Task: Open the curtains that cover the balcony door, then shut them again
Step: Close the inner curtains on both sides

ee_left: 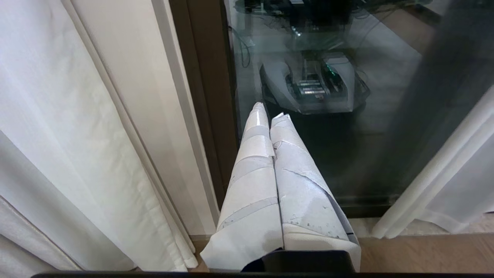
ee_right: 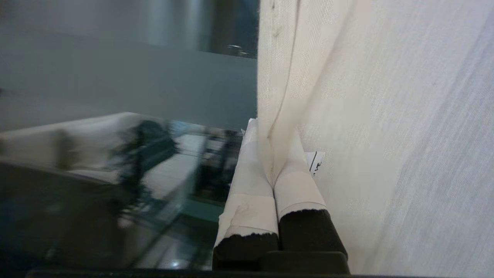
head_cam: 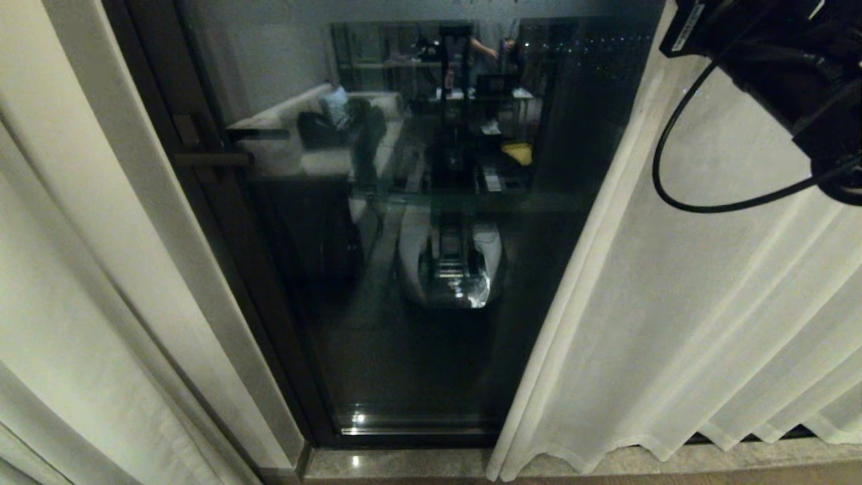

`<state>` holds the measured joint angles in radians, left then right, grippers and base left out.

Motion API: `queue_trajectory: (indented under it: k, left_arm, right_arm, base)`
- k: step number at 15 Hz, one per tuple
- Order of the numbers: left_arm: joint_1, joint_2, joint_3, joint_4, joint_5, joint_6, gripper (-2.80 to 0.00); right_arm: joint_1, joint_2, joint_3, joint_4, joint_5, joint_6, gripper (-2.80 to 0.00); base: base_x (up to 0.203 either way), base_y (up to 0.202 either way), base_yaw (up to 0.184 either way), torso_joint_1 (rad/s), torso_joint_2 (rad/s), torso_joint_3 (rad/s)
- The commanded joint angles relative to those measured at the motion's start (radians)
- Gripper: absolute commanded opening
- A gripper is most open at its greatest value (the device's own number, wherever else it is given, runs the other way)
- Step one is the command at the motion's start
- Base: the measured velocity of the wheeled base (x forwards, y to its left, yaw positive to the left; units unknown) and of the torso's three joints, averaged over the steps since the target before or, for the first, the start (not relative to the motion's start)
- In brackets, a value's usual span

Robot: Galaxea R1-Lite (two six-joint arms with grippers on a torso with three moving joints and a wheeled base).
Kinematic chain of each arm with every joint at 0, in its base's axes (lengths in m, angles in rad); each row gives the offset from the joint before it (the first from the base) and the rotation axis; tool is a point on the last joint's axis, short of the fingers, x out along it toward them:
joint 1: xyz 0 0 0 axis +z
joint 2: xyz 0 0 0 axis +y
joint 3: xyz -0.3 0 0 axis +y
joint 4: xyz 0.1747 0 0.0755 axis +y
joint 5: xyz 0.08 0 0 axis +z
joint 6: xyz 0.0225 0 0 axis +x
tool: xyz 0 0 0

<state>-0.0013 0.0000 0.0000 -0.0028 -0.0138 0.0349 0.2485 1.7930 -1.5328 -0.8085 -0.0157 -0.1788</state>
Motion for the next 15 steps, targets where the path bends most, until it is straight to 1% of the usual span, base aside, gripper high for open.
queue_trajectory:
  k: [1,3,4,7,11,13,15]
  left_arm:
    - [0.0,0.0,0.0,0.0,0.0,0.0,-2.8]
    - [0.0,0.0,0.0,0.0,0.0,0.0,-2.8]
    - [0.0,0.0,0.0,0.0,0.0,0.0,-2.8]
    - [0.0,0.0,0.0,0.0,0.0,0.0,-2.8]
    - [0.0,0.0,0.0,0.0,0.001,0.0,-2.8]
    - [0.0,0.0,0.0,0.0,0.0,0.0,-2.8]
    - [0.0,0.0,0.0,0.0,0.0,0.0,-2.8]
  right_arm:
    - [-0.022,-0.003,0.005,-0.009,0.0,-0.002,-2.8]
    - [-0.025,-0.003,0.006,-0.009,0.0,-0.002,-2.8]
    - [-0.026,-0.003,0.006,-0.009,0.0,-0.002,0.0]
    - [-0.026,-0.015,0.009,-0.012,0.0,-0.001,0.0]
    - [-0.026,-0.064,0.065,-0.021,0.0,-0.002,0.0]
    - [-0.026,-0.112,0.138,-0.023,0.0,-0.002,0.0]
    - [-0.027,-0.176,0.243,-0.029,-0.002,-0.002,0.0]
  base:
    - [0.0,0.0,0.0,0.0,0.0,0.0]
    - [0.0,0.0,0.0,0.0,0.0,0.0]
    - [0.0,0.0,0.0,0.0,0.0,0.0]
    - [0.0,0.0,0.0,0.0,0.0,0.0]
    - [0.0,0.0,0.0,0.0,0.0,0.0]
    - [0.0,0.0,0.0,0.0,0.0,0.0]
    - [0.0,0.0,0.0,0.0,0.0,0.0]
